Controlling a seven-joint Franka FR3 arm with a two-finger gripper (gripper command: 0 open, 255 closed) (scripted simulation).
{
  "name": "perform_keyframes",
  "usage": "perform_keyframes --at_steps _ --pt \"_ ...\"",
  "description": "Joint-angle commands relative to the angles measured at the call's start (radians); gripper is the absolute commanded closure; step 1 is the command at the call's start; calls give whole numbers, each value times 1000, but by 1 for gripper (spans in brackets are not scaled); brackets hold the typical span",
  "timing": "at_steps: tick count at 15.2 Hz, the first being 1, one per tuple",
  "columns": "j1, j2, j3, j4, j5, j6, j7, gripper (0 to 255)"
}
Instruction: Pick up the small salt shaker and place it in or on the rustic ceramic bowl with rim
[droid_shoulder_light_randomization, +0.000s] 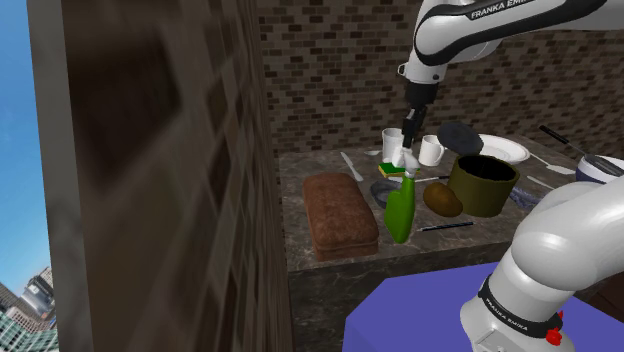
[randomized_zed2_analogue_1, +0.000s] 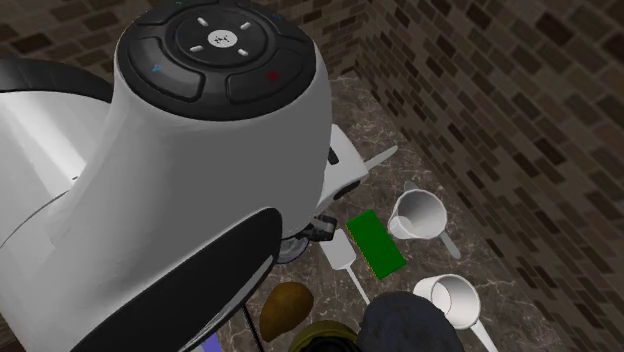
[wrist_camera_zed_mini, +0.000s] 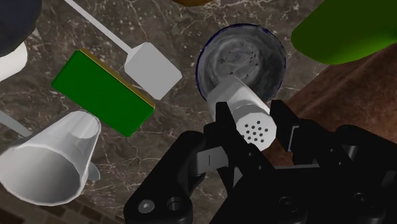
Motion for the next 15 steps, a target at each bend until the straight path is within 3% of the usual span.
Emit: perform_keyframes --at_steps 1,11,12,15 --pt "-2 2 -4 -25 -3 28 -3 255" --pt "-3 9 -8 -54 -5 63 -4 255" --pt "-3 9 -8 -54 -5 63 -4 0" --pt "-3 9 -8 -54 -5 63 -4 0"
